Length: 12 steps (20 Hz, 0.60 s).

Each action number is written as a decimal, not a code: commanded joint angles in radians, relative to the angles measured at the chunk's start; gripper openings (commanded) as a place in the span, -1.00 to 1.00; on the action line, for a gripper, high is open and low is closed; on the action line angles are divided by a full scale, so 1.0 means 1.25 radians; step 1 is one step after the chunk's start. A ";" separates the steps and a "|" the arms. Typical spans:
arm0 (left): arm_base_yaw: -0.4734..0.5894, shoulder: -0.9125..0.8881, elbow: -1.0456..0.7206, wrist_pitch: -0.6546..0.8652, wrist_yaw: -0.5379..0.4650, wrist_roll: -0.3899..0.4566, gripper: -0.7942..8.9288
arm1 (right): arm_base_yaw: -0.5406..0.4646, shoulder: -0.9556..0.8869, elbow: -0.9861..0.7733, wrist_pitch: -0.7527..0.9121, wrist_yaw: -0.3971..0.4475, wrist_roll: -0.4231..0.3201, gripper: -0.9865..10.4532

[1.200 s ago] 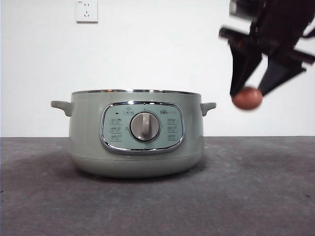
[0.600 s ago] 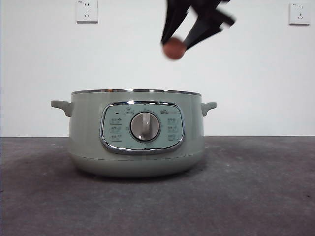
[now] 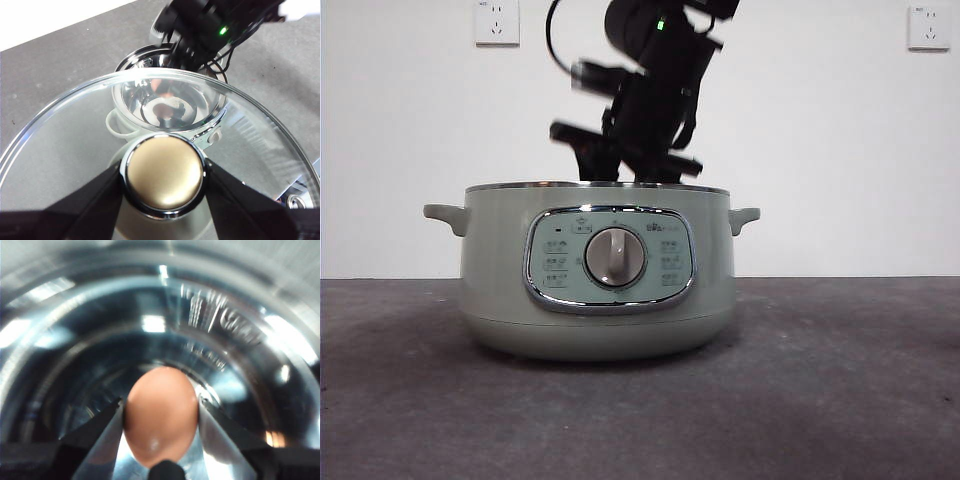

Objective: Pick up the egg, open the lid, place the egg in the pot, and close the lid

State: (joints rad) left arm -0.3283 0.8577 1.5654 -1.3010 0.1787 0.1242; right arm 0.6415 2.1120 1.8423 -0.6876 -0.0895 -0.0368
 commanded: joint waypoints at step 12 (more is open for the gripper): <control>0.002 -0.009 0.009 0.031 0.009 0.009 -0.85 | 0.027 0.054 0.014 -0.046 0.009 -0.033 -0.09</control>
State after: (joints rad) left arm -0.3283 0.8577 1.5654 -1.3010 0.1791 0.1242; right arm 0.6704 2.1548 1.8610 -0.7525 -0.0780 -0.0723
